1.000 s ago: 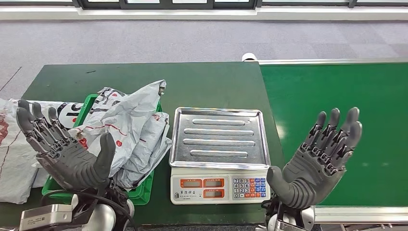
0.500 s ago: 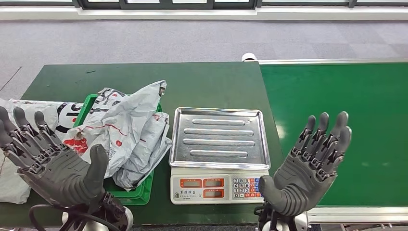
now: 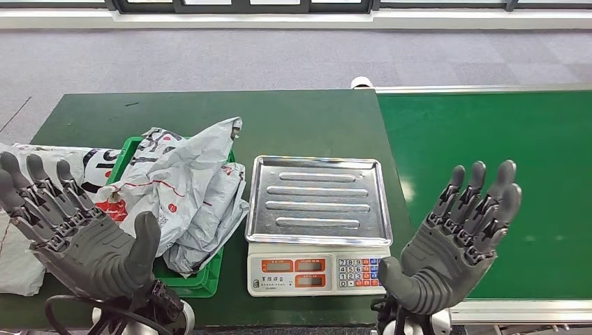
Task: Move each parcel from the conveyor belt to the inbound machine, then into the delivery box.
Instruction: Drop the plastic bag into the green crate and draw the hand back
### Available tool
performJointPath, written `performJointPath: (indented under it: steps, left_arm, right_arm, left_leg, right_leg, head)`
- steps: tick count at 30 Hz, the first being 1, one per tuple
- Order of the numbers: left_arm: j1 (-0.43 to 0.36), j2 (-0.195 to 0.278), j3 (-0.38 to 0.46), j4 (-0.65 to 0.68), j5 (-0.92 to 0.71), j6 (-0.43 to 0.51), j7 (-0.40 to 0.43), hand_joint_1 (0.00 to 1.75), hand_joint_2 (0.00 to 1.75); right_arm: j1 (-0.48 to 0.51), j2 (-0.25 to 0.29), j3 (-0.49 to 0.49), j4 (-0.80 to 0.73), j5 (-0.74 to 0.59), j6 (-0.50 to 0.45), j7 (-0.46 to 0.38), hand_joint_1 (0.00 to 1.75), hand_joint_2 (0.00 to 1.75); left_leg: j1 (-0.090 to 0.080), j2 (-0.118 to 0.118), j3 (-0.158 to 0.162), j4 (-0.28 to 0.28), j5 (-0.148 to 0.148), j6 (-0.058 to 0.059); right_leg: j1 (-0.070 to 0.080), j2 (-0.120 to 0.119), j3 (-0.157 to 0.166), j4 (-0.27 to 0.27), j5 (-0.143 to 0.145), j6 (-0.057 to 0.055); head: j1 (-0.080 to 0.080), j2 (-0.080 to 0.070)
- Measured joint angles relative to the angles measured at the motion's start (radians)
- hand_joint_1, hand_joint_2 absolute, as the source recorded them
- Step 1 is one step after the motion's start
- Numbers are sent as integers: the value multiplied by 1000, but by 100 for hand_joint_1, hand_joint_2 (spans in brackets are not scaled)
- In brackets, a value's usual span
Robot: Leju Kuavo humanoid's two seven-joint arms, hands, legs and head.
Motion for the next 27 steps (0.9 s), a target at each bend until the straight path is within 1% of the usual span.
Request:
performJointPath:
  steps: [4,9,18,27]
  left_arm:
    - [-18,1,-10,4,45,0,1,0,175]
    - [-48,7,-34,15,85,0,0,0,175]
    - [-71,14,-46,31,106,-4,1,0,175]
    - [-85,22,-46,49,110,-71,1,0,175]
  right_arm:
    - [-16,0,-1,-11,-44,0,0,0,175]
    - [-38,0,-3,-9,-29,0,0,0,175]
    - [-55,3,-11,-4,-17,0,0,0,175]
    - [-60,6,-32,10,4,0,2,0,175]
  left_leg:
    - [0,0,0,0,0,0]
    - [0,0,0,0,0,0]
    - [0,0,0,0,0,0]
    - [0,0,0,0,0,0]
  right_leg:
    - [0,0,0,0,0,0]
    - [0,0,0,0,0,0]
    - [0,0,0,0,0,0]
    - [0,0,0,0,0,0]
  head:
    - [0,0]
    - [0,0]
    - [0,0]
    - [0,0]
